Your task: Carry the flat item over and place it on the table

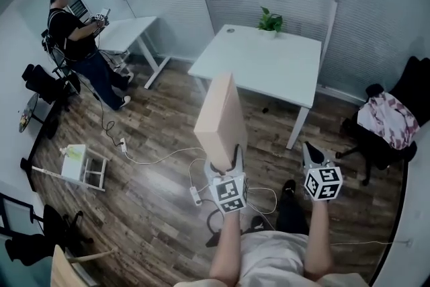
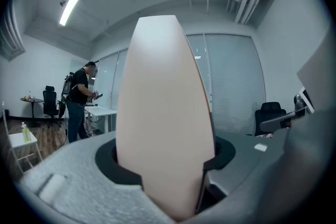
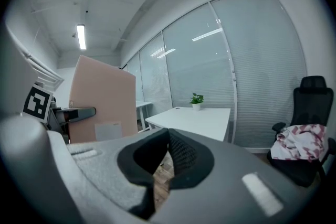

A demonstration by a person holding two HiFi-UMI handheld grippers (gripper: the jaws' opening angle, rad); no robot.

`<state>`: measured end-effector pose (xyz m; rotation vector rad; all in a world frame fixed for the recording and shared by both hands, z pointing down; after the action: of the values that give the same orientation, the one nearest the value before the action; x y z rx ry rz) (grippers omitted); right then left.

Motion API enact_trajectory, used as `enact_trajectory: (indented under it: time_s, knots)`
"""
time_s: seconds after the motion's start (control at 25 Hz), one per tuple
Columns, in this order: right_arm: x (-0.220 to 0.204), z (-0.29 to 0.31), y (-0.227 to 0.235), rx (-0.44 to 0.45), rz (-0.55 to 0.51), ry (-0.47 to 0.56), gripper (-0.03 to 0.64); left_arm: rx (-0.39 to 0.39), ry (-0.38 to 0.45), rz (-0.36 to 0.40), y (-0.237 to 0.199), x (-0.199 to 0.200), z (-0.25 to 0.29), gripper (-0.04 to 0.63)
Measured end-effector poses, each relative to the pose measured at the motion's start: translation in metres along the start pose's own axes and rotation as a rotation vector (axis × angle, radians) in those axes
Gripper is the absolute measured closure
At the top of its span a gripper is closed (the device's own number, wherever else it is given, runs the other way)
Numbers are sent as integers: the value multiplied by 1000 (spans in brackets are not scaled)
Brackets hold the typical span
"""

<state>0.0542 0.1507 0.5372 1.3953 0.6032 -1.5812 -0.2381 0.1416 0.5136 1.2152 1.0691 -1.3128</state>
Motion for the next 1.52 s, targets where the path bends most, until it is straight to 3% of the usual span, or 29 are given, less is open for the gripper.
enact_trajectory:
  time_s: [0.52,1.04,1.52]
  knots:
    - [43,103,63,98,-15,7,615,71,10,-2,22,15,98,305]
    - [106,203,180,129,30,37,615,100,-15,47,86,36,224,305]
    - [134,294,233,270,52,14,615,187,-15,84,111,55,295,304]
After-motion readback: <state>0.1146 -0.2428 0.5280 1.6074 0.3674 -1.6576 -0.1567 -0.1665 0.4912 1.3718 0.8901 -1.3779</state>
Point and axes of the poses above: the fingertips, and each gripper's own axes: z forward along the fingers, y to its right, x out of its top, the point moved 7 cm from there along -z, backward along the fingers, and after that the axes turned 14 degrees about x, right-handed, at the moved point
